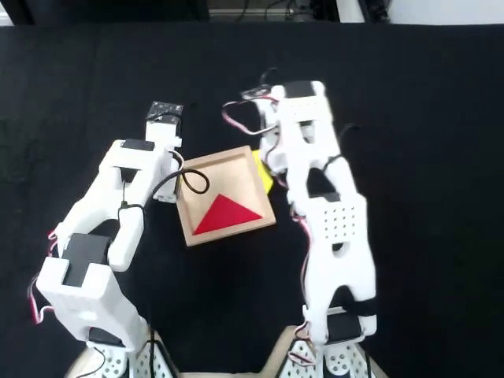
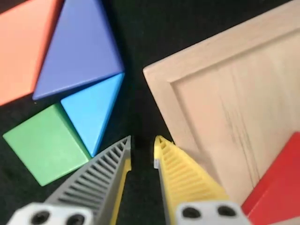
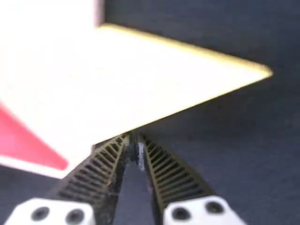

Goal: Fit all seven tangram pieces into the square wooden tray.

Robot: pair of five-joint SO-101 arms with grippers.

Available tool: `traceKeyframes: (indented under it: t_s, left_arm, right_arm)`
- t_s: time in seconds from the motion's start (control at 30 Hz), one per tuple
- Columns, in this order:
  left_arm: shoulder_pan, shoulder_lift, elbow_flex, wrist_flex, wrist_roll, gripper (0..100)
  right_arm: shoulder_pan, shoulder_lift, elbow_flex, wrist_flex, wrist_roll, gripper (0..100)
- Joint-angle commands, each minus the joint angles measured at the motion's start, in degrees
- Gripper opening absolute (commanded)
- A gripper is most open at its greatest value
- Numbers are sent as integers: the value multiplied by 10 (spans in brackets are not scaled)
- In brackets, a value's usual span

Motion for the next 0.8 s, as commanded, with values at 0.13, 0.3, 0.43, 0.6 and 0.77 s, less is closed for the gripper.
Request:
traceKeyframes:
  t_s: [0.13,0.3,0.43,0.6,0.77]
  left_arm:
    - [29,5,-22,-2,-1,108]
    - [26,5,-22,-1,19,109]
    - [24,5,-22,-1,21,109]
    - [24,5,-22,-1,22,109]
    - [26,5,-22,-1,22,109]
  right_arm:
    - [-38,-151,52,-11,-5,11]
    - [9,-210,58,-55,-4,11]
    - [42,-164,85,-194,0,11]
    - [40,-68,35,-237,55,11]
    - [44,26,-95,-189,59,11]
